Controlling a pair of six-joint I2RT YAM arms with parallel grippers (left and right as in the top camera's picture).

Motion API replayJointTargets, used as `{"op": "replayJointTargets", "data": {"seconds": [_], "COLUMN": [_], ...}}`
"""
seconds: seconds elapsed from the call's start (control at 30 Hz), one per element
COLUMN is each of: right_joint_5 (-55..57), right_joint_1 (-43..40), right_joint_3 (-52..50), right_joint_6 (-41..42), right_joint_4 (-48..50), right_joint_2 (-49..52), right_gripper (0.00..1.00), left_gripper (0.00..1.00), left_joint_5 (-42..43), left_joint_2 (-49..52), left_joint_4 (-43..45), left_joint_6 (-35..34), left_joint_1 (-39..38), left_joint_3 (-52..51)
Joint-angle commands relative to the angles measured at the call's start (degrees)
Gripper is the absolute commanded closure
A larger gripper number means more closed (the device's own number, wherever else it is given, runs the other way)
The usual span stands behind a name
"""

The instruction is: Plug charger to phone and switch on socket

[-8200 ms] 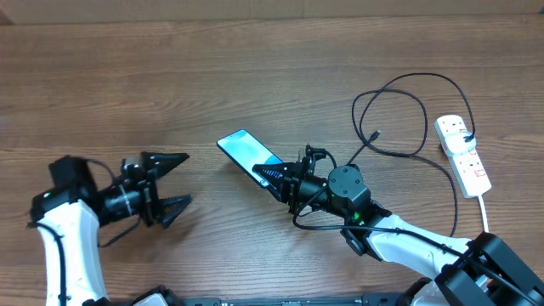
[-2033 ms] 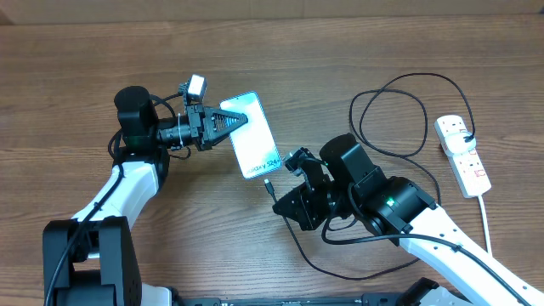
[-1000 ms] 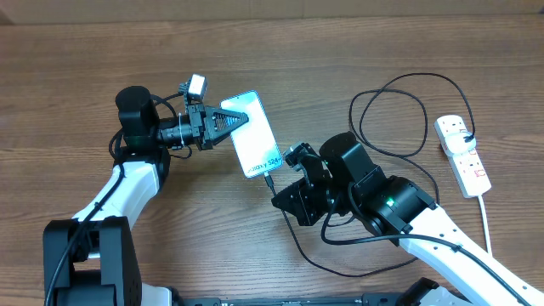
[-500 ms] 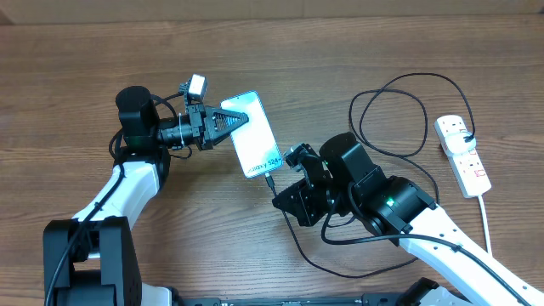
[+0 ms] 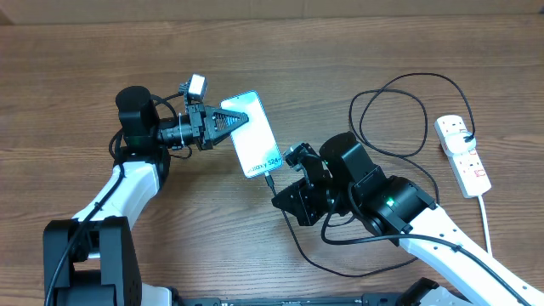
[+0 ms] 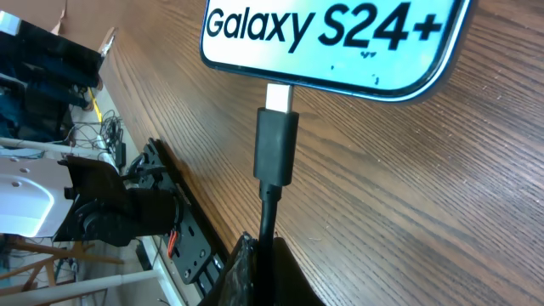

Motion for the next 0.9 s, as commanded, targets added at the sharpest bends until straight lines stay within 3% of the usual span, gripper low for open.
{"op": "replayJointTargets", "data": {"seconds": [0.0, 0.87], "right_joint_5": [0.11, 0.61], "right_joint_1": [0.28, 0.28], "right_joint_3": [0.44, 0.44], "right_joint_6": [0.02, 0.02], "right_joint_4": [0.2, 0.96], "right_joint_2": [-0.04, -0.04], "right_gripper": [0.96, 0.96], "left_gripper": [0.96, 0.96], "left_joint_5": [0.28, 1.73], "left_joint_2": [-0.17, -0.17], "left_joint_4": [0.24, 0.26], "left_joint_6": [-1.14, -1.18], "left_joint_1": [-0.5, -0.5], "left_joint_3": [1.01, 1.01]}}
